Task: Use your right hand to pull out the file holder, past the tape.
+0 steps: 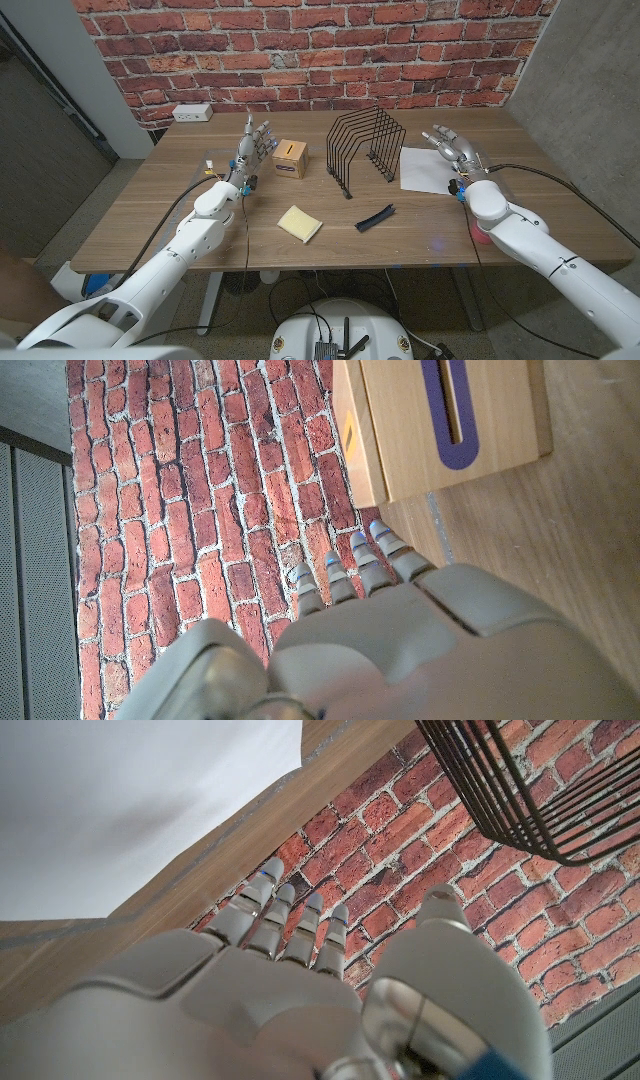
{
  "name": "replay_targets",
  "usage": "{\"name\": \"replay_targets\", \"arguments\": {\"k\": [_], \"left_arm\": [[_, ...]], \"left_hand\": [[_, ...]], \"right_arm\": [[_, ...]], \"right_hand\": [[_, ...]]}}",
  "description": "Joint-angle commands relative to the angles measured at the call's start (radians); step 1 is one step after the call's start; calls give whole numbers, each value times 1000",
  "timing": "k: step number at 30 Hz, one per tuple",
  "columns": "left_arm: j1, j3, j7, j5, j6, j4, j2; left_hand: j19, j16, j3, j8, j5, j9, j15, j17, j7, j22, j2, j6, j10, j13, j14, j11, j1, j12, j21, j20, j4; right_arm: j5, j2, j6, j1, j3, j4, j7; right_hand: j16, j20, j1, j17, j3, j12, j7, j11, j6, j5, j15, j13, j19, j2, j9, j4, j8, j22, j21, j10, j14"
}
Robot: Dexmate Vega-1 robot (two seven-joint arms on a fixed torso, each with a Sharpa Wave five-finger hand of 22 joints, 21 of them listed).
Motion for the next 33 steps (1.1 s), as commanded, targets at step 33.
{"name": "replay_targets", "arguments": {"k": [33], "left_arm": [[0, 0, 0, 0, 0, -1, 0]], "left_hand": [[7, 6, 0, 4, 4, 2, -3, 3, -8, 6, 11, 2, -1, 6, 6, -6, -2, 6, 8, 1, 7]], "right_arm": [[228, 299, 462, 133, -37, 437, 131]], "right_hand": [[9, 38, -188, -18, -43, 1, 44, 32, -138, 16, 16, -2, -191, 35, 0, 78, -9, 5, -5, -58, -61]]}}
